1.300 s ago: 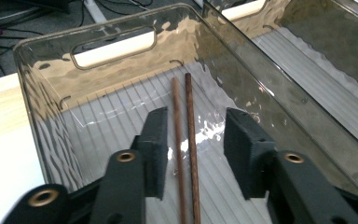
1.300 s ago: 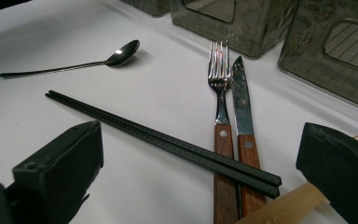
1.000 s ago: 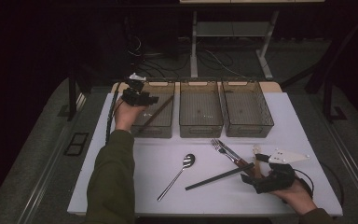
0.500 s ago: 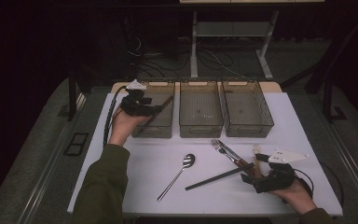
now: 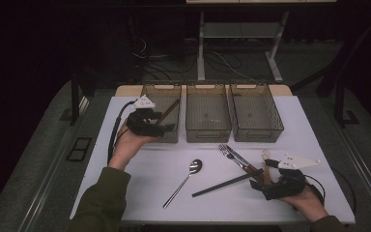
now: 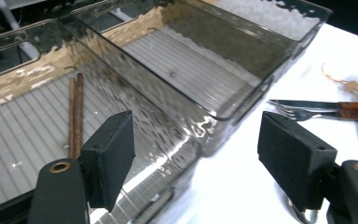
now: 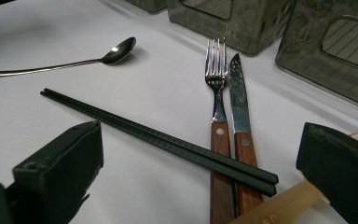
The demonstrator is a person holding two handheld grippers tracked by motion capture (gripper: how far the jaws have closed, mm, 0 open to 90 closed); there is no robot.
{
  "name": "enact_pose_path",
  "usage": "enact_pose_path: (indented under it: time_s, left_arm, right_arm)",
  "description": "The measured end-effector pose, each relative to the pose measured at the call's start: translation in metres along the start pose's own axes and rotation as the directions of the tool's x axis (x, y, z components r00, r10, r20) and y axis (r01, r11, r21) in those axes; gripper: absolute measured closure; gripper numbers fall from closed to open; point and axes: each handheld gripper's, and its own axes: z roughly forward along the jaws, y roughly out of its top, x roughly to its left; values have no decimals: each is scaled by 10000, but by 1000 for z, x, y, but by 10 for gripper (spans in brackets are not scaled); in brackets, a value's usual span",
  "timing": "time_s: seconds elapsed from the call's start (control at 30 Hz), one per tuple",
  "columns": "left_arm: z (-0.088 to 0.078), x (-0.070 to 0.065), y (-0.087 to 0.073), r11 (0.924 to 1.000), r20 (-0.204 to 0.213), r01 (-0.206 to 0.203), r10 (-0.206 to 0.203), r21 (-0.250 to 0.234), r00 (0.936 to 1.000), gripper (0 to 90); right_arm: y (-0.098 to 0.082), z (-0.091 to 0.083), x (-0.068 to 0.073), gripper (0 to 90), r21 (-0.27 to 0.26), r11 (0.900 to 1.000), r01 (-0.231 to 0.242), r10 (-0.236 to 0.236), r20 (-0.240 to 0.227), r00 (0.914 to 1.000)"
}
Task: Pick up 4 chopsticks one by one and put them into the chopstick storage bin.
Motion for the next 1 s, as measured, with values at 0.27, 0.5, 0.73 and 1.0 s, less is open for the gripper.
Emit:
enact_pose_path:
  time_s: [0.27, 0.5, 0.73, 1.0]
  left_arm:
    - [-8, -16, -12, 9998, 296, -137, 141, -120, 9995, 219]
    - [-13, -29, -29, 9997, 447, -178, 184, -136, 9988, 199]
    - [-18, -41, -53, 9999, 558, -131, 133, -48, 9984, 178]
    - [-21, -53, -84, 9998, 669, -202, 207, -87, 9975, 118]
  right_arm:
    - [0, 0, 0, 8, 37, 10000, -38, 38, 17, 10000]
    - [0, 0, 0, 8, -10, 10000, 24, -24, 43, 10000]
    - [3, -2, -2, 8, 198, 9995, 230, -228, -69, 9997]
    - [11, -3, -5, 8, 631, 9959, 652, -618, -547, 9966]
